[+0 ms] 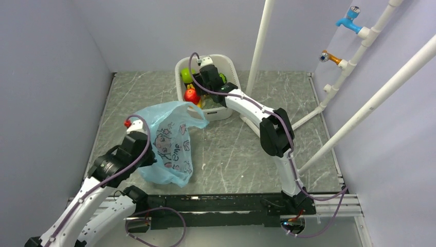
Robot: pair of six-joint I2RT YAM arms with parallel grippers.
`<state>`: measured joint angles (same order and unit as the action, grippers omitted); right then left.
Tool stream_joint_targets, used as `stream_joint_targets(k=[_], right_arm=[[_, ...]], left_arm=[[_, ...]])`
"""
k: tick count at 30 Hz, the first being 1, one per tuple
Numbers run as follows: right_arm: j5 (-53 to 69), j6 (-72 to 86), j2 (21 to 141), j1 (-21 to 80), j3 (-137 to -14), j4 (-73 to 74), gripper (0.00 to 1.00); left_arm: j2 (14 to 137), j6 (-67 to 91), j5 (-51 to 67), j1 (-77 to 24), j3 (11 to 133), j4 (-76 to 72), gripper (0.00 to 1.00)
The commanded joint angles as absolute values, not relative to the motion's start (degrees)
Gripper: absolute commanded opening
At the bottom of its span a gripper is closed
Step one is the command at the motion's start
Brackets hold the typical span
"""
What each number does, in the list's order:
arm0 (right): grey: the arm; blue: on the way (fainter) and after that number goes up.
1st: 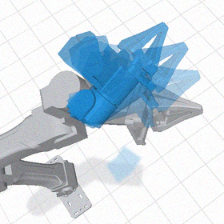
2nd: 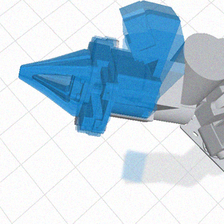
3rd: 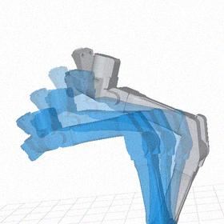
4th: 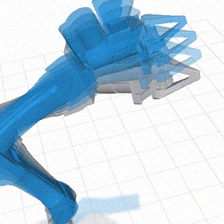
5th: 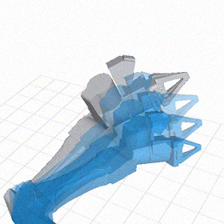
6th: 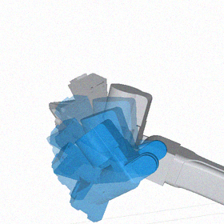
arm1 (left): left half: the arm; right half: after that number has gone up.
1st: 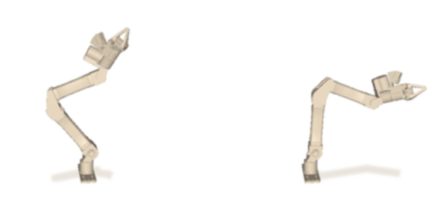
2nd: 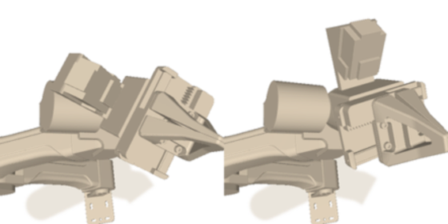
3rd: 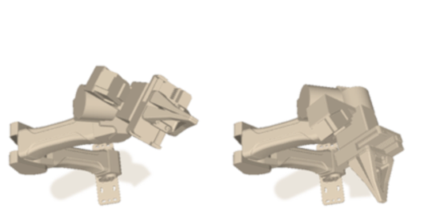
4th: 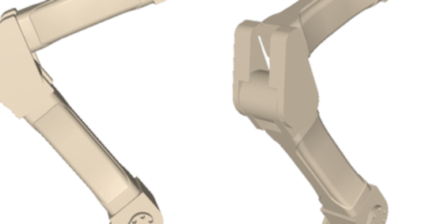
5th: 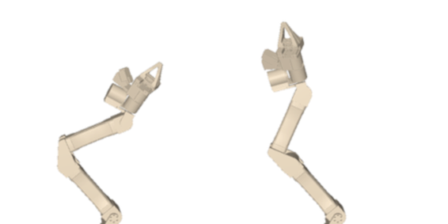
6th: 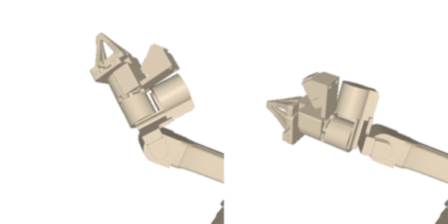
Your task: Take the fake fruits out of the plastic bag
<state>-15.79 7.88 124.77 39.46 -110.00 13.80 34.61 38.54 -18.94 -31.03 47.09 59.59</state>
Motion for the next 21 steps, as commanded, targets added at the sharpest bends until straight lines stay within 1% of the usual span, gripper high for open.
stream_joint_targets(k=[1, 6, 9, 13, 15, 18, 21], right_arm=[[-13.75, 7.38, 126.55, 38.46, -115.53, 15.55, 0.52], [-13.07, 7.58, 126.82, 38.23, -114.75, 15.88, 0.74], [-12.63, 7.82, 125.99, 38.23, -113.99, 16.07, 0.83], [-12.59, 7.63, 124.14, 38.23, -112.25, 15.65, 0.95], [-13.16, 7.39, 123.46, 38.19, -112.63, 16.59, 0.98], [-14.14, 7.82, 121.69, 38.18, -113.18, 18.75, 0.99], [-14.70, 9.15, 117.31, 38.26, -110.63, 19.58, 0.99]], left_arm=[[39.35, 32.36, -8.93, -31.83, 46.36, 53.94, 0.00], [45.39, 30.07, -3.91, -34.99, 46.10, 52.30, 0.00], [47.91, 29.75, -3.58, -37.02, 46.21, 51.93, 0.00], [48.04, 29.37, -2.97, -39.24, 45.80, 50.67, 0.00], [47.37, 29.23, -2.93, -40.03, 45.79, 50.45, 0.00], [46.11, 28.77, -1.95, -41.35, 45.21, 49.49, 0.03], [46.70, 28.10, 0.35, -42.60, 45.13, 48.21, 0.03]])
